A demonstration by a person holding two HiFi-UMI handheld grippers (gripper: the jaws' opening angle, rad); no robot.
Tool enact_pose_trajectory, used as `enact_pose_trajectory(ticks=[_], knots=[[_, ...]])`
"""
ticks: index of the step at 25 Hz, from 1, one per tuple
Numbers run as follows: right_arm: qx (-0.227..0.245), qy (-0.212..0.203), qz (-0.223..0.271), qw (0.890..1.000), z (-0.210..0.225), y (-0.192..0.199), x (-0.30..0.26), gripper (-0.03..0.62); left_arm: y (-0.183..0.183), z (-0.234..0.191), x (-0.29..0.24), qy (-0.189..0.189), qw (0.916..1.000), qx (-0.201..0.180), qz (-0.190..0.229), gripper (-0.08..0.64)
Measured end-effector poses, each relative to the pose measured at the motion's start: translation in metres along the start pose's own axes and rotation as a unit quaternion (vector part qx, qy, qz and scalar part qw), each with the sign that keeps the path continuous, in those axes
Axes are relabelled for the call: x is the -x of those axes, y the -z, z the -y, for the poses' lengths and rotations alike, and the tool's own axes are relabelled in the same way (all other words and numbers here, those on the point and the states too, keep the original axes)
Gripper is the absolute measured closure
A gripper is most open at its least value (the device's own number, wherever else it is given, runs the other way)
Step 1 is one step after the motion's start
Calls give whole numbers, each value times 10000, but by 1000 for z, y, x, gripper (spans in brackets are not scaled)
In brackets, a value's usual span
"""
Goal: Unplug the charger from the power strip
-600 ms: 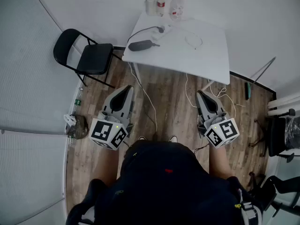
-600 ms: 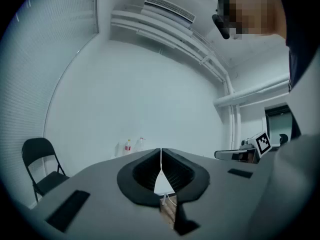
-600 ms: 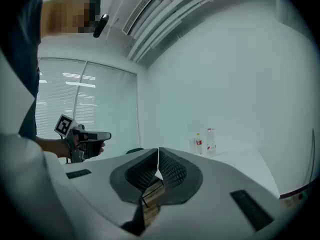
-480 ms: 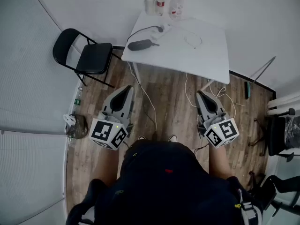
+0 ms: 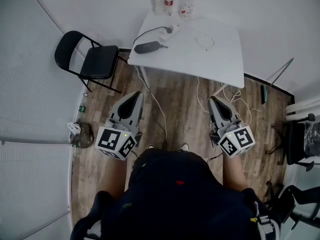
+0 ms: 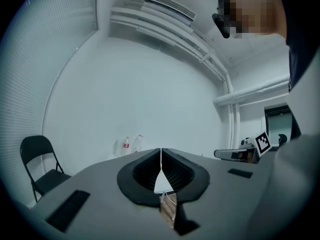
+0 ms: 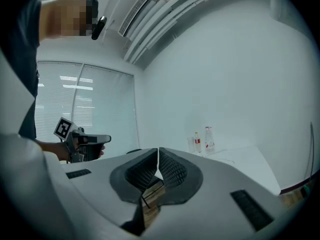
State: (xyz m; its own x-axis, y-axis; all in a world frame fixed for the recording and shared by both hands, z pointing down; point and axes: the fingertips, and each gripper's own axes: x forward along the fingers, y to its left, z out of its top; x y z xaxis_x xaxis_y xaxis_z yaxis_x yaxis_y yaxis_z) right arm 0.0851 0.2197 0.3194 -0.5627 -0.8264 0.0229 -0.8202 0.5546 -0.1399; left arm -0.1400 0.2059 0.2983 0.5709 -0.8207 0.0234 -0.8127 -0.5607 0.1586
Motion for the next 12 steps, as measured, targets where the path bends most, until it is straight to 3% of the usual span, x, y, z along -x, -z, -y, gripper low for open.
enact_pose_trajectory(ticks=[12], knots=[[-249,-434,-117,9987,35,18,-1,566,18,27,-23,-186,9994,-68,-286,537]])
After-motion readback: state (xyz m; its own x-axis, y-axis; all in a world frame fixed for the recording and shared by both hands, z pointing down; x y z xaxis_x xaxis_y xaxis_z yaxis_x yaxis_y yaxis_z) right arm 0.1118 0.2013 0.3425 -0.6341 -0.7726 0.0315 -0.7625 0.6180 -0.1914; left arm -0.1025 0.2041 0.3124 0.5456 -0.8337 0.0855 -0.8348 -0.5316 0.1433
